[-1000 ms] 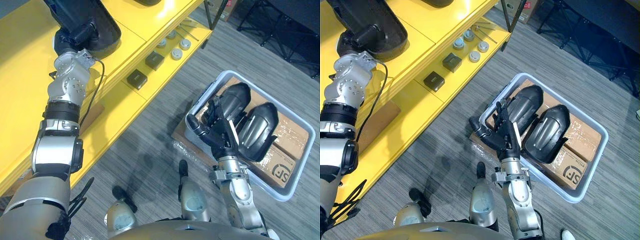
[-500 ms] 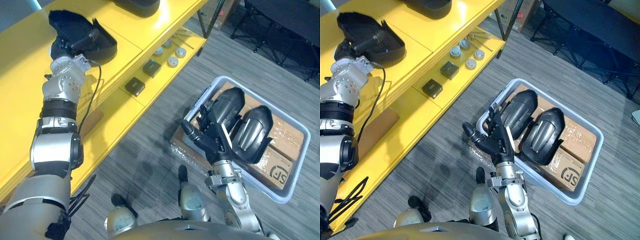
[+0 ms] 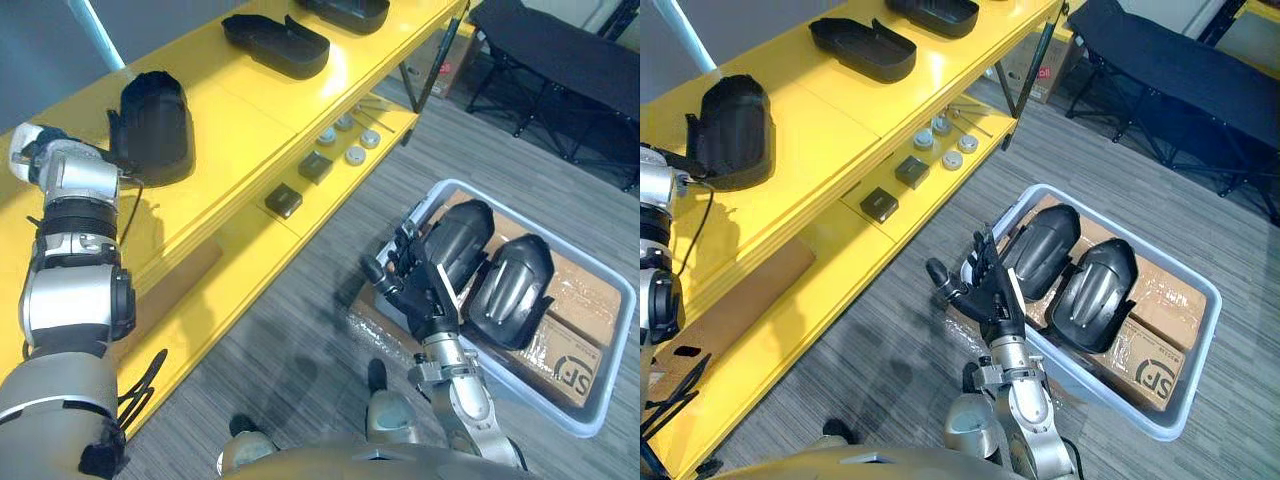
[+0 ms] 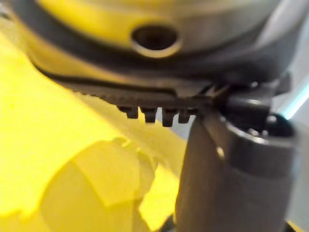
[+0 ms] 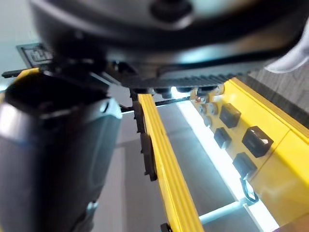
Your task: Walk over and take three plastic housings, then place them on the shelf
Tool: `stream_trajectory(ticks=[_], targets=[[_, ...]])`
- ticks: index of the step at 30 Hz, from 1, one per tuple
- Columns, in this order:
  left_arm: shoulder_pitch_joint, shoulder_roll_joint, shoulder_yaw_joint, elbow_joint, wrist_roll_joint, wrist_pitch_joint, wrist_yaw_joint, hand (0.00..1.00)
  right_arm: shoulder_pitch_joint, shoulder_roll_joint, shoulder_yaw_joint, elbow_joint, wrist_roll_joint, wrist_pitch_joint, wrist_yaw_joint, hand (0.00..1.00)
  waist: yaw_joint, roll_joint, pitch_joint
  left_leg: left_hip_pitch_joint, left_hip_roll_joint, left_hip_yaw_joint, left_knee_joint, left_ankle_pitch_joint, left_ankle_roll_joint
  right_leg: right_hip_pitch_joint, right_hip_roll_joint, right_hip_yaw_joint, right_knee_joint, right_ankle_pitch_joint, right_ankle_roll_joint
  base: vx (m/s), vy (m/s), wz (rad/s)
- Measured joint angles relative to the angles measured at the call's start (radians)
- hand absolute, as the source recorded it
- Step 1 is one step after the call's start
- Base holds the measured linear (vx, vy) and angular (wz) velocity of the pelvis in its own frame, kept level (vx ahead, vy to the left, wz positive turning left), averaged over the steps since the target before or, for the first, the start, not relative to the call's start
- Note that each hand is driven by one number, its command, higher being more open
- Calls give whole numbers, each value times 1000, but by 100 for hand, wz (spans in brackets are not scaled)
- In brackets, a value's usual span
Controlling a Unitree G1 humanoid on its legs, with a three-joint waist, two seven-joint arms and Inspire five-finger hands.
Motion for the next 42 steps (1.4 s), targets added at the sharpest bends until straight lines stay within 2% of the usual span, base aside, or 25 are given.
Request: stream_trajectory(ticks=[2, 4, 5, 7, 8, 9, 10, 11, 15, 17, 18, 19, 21, 23, 24, 26, 28, 29, 30, 33, 37, 39, 42], targets=[[0, 2, 0, 1, -23, -1, 16, 100, 0, -1, 0, 13, 1, -5, 0, 100, 0, 5, -15, 1, 0, 0, -2, 2, -1, 1, 0, 0, 0, 0, 0, 0, 0, 0], [0, 5, 0, 2, -116, -24, 55, 100, 0, -2, 0, 13, 1, -7, 1, 100, 1, 8, -18, 14, -1, 2, -15, 9, -2, 9, 2, 0, 0, 0, -1, -17, -4, -1], [0, 5, 0, 3, -170, -42, 75, 100, 1, -2, 0, 13, 1, -8, 1, 100, 1, 8, -22, 15, -1, 1, -19, 11, -2, 10, 3, -2, 0, -1, -2, -39, -9, 4], [0, 2, -9, 4, -358, -117, 122, 100, 0, -1, 1, 13, -1, -8, -1, 100, 0, 8, -36, 14, -4, -2, -41, 27, -2, 10, 5, -11, -5, -1, -2, -46, -17, 10], [0, 0, -10, 4, -391, -136, 134, 100, 0, -1, 1, 13, -2, -9, -4, 100, 0, 8, -39, 16, -6, -4, -51, 34, -3, 11, 6, -15, -7, -1, -2, -33, -25, 15], [0, -9, -12, 4, -477, -219, 198, 100, 0, 1, -2, 13, -1, -16, -11, 100, -3, 8, -41, 22, -8, -14, -71, 48, -3, 16, 9, -24, -9, 1, -4, -12, -19, 13], [0, -13, -12, 4, -498, -257, 219, 100, -1, 2, -3, 13, -1, -21, -13, 100, -2, 8, -41, 24, -8, -16, -78, 53, -3, 18, 10, -26, -10, 1, -4, -9, -18, 13], [0, -15, -11, 3, -556, -355, 272, 100, -4, 4, -4, 10, -1, -34, -16, 100, -1, 10, -42, 30, -11, -19, -96, 64, -3, 20, 11, -31, -10, 1, -4, -3, -7, 8], [9, -16, -8, -87, -629, -543, 361, 100, -22, 12, -15, 7, 94, -30, 51, 100, 19, 12, -44, 30, -15, -37, -105, 70, 0, 34, 10, -55, -13, 1, -4, 7, -2, 14], [142, -17, 13, -368, -649, -641, 367, 100, -44, 16, -12, 6, 105, -29, 102, 100, 39, 29, -54, 31, -15, -69, -121, 77, 1, 57, 10, -98, -13, 0, -5, 27, -5, 40], [190, -19, 22, -454, -669, -668, 362, 100, -51, 17, -9, 3, 101, -24, 104, 100, 48, 35, -58, 29, -15, -78, -122, 78, 1, 62, 9, -109, -13, -1, -6, 41, 3, 42], [315, -39, 60, -638, -685, -722, 349, 100, -76, 15, 0, 0, 91, -3, 103, 100, 68, 47, -65, 28, -15, -95, -122, 77, 1, 74, 8, -133, -13, -4, -8, 36, 3, 38], [545, -120, 119, -934, -706, -782, 334, 100, -111, 14, 2, 1, 63, 22, 100, 100, 105, 68, -79, 22, -15, -130, -122, 77, 1, 97, 6, -177, -13, -11, -10, 38, -3, 56], [882, -278, 148, -1200, -706, -854, 307, 100, -161, 6, -10, 1, 57, 54, 106, 100, 166, 89, -98, 9, -16, -188, -120, 78, 1, 133, 5, -242, -13, -24, -9, 39, -8, 73], [957, -317, 149, -1230, -705, -861, 299, 100, -173, 4, -20, 1, 57, 63, 111, 100, 183, 92, -101, 9, -16, -200, -120, 80, 1, 146, 5, -257, -14, -28, -6, 27, -12, 70], [1204, -425, 187, -1238, -699, -887, 258, 100, -236, -4, -64, 2, 57, 103, 126, 100, 233, 86, -105, -3, -21, -267, -122, 84, 4, 188, 4, -328, -15, -59, 6, -23, -31, 84], [1322, -482, 227, -1227, -710, -892, 226, 100, -278, -21, -91, 4, 57, 111, 127, 100, 261, 83, -108, -24, -21, -304, -125, 93, 4, 196, 7, -366, -13, -74, -1, -54, -31, 66], [1394, -526, 250, -1227, -721, -901, 200, 100, -317, -33, -106, 10, 57, 114, 125, 100, 292, 81, -110, -33, -22, -319, -129, 97, 1, 196, 9, -383, -13, -76, -2, -31, -6, 44], [1447, -563, 269, -1227, -766, -924, 164, 100, -361, -38, -114, 14, 56, 127, 110, 100, 318, 78, -111, -41, -23, -332, -129, 106, 8, 199, 9, -394, -13, -76, -3, -19, 0, 34], [1511, -626, 263, -1233, -849, -975, 68, 100, -495, -21, -103, 77, 3, 137, 34, 100, 352, 81, -114, -43, -31, -368, -129, 116, 14, 227, 6, -430, -13, -76, -3, -12, 1, 35], [1522, -668, 205, -1298, -908, -1028, -51, 100, -573, -8, -84, 97, -23, 154, -42, 100, 375, 85, -117, -67, -37, -411, -129, 132, 19, 237, 7, -475, -7, -78, -1, -15, 2, 33], [1521, -669, 196, -1323, -908, -1037, -86, 100, -559, 4, -85, 97, -23, 168, -65, 100, 366, 91, -124, -77, -45, -430, -129, 139, 26, 247, 0, -496, 7, -85, 6, 12, 3, 39], [1517, -670, 186, -1346, -909, -1042, -110, 100, -484, 4, -127, 86, -21, 168, -68, 100, 333, 112, -134, -105, -75, -436, -133, 152, 60, 258, -29, -558, 32, -98, 22, -24, 38, 54]])
